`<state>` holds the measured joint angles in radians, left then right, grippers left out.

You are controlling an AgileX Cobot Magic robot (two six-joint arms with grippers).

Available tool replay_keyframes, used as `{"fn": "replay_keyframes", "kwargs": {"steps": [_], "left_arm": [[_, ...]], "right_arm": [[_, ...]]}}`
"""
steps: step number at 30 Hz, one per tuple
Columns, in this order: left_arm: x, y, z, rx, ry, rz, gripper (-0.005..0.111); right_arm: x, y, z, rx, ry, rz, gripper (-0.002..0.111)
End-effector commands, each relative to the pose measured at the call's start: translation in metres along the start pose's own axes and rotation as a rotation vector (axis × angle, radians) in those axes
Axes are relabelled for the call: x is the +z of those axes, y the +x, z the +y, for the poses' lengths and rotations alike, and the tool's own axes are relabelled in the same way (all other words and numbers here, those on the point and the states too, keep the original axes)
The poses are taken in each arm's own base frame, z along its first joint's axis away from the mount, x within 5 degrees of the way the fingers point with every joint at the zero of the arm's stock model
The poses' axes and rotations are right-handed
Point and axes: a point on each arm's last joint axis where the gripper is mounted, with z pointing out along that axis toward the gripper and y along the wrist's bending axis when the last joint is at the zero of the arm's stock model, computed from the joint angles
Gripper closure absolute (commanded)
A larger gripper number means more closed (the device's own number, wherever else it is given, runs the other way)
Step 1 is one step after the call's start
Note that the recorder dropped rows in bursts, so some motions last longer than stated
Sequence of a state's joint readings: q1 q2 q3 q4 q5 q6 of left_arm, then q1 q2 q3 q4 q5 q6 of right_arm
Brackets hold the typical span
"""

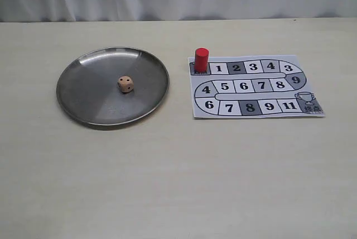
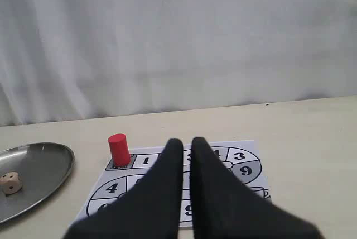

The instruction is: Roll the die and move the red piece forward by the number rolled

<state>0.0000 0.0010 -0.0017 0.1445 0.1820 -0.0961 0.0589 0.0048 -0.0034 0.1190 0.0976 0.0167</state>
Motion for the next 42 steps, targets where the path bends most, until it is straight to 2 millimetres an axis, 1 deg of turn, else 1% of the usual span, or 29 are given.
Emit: {"fn": "replay_keyframes", "kwargs": {"steps": [1,10,15,42], "left_arm": [[0.0000,-0.0002,-0.0002,-0.007,0.002,-0.008,0.107],[0.0000,-0.0002,-0.0002,-0.007,0.002,-0.008,0.107],[0.0000,-0.0002,-0.0002,-0.007,0.002,-0.008,0.107],[0.0000,-0.0002,-0.0002,-0.007,0.002,-0.008,0.107]], "right_arm": [[-0.0002,0.0011,-0.0001,-0.014,-0.001,0.001,0.104],[-0.0002,0.0011,-0.0001,-0.014,-0.001,0.001,0.104],[-0.0003,-0.0013,-0.0001,-0.014,-0.001,-0.026,0.104],[-0.0003,-0.0011,0.0000,-0.006,-0.002,-0.024,0.104]]}}
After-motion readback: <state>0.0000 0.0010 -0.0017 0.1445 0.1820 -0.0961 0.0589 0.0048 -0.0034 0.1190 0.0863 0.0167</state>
